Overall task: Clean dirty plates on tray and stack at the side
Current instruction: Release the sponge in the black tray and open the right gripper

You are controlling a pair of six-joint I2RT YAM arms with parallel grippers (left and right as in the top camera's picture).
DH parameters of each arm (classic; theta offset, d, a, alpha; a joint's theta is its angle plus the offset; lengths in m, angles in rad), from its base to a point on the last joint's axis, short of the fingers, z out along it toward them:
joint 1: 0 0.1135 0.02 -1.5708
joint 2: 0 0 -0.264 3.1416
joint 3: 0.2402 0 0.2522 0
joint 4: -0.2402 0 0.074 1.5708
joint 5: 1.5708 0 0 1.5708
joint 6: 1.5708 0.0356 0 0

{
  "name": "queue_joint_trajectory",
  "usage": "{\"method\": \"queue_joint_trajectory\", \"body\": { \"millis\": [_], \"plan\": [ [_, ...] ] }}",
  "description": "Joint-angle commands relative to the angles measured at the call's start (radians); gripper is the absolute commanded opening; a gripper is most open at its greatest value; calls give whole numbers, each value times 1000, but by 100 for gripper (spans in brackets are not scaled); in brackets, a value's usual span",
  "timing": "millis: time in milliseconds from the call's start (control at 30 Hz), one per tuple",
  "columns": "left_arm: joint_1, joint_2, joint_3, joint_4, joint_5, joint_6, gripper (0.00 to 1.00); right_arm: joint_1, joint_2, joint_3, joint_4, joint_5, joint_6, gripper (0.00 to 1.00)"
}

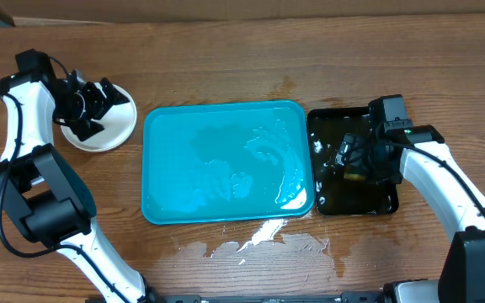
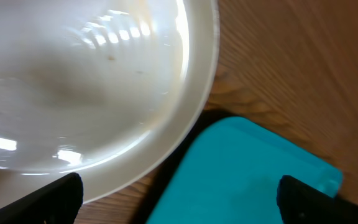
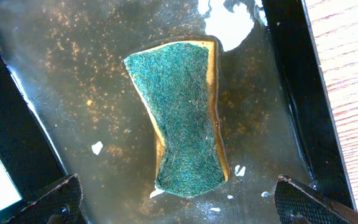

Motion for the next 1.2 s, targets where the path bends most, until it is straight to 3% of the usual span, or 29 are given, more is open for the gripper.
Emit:
{"method": "queue_joint_trajectory", "body": {
  "millis": [0, 1167],
  "plan": [
    [5, 8, -6, 3, -156, 11, 100, -3, -7, 0, 7, -2, 4, 100],
    [5, 8, -6, 3, -202, 11, 100, -3, -34, 0, 10, 7, 3, 100]
  ]
}}
